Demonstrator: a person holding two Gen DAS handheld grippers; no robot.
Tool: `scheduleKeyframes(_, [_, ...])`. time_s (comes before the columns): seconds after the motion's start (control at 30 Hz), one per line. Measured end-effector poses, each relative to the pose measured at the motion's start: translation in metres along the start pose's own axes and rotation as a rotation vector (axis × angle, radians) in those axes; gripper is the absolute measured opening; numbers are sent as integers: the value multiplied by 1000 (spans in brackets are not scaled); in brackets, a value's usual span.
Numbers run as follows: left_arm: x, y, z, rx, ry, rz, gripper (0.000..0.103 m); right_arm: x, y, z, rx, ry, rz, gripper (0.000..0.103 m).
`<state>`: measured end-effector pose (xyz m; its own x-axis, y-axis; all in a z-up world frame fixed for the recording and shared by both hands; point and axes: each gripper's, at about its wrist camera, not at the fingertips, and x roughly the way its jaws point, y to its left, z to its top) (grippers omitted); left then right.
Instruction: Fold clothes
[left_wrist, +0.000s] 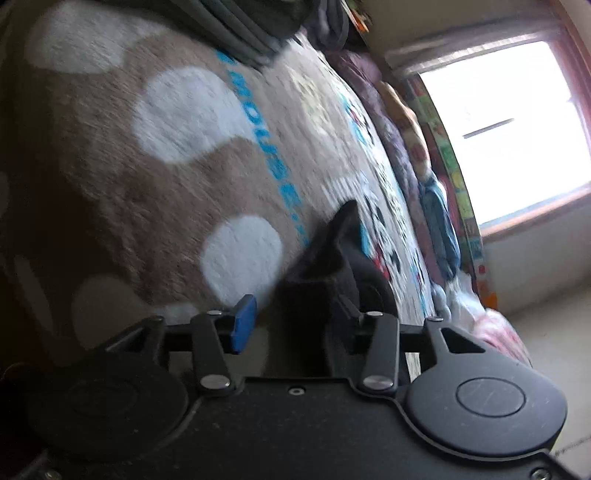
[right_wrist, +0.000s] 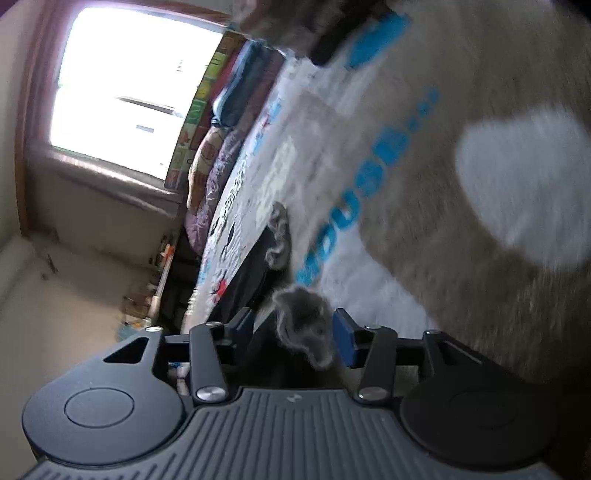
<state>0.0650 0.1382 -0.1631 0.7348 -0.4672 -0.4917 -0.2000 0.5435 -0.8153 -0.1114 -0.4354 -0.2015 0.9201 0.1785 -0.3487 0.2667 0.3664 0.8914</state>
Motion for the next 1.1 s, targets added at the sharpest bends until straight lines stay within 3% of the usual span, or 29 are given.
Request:
scheduleKeyframes(0.17, [20,-9,-5,45,21,8,50,3,-6,3,-43,-12,6,54])
scheduleKeyframes(0.2, [26,-11,-7,64,19,12,43,7,-7,3,-42,8,16,54])
scheduleKeyframes(0.23, [31,-14,-7,96,13,24,9,10,-6,2,-52,25,21,54])
scheduleKeyframes(0.27, [34,-17,-7,119,7,34,6,11,-6,-2,-65,37,32,53])
scheduleKeyframes(0.3, [28,-19,-5,111,-14,10,6,12,-6,-5,-77,50,43,43])
scheduleKeyframes(0.33, [22,-20,-3,102,-36,-15,6,14,-6,-8,-82,63,55,15])
scheduleKeyframes(0.37, [13,-23,-2,100,-52,-37,6,14,-5,-10,-80,71,66,10])
scheduleKeyframes(0.43, [2,-23,1,132,-78,-1,6,7,5,-18,-96,72,87,10])
scheduleKeyframes(0.5, [11,-9,5,91,-37,30,5,-2,16,-26,-135,88,78,10])
scheduleKeyframes(0.6, [16,2,7,41,2,49,10,2,5,-34,-113,160,-30,18])
scheduleKeyframes(0.67, [11,0,7,56,-13,45,22,-1,-6,-33,-31,171,-3,23])
scheduleKeyframes(0.7, [12,1,7,53,-14,46,35,-2,-8,-32,-8,170,10,35])
scheduleKeyframes(0.73, [12,2,7,49,-15,47,41,-4,-5,-30,-14,158,25,48])
scheduleKeyframes(0.8, [13,4,7,42,-13,46,41,-5,2,-29,-42,147,47,56])
scheduleKeyframes(0.87, [13,1,5,64,-21,42,39,-5,3,-31,-59,135,51,55])
scheduleKeyframes(0.9, [14,-1,3,84,-19,42,30,-5,3,-32,-65,127,53,54])
scheduleKeyframes(0.93, [15,-4,2,104,-17,42,12,-2,4,-31,-82,127,50,48])
scheduleKeyframes(0.97, [18,-7,0,123,-11,43,8,2,5,-31,-115,135,45,44])
scheduleKeyframes(1.03, [19,-13,-4,161,-27,50,4,13,8,-29,-165,153,46,14])
scheduleKeyframes(1.1, [17,-13,-4,155,-30,9,4,13,9,-28,-164,144,65,12])
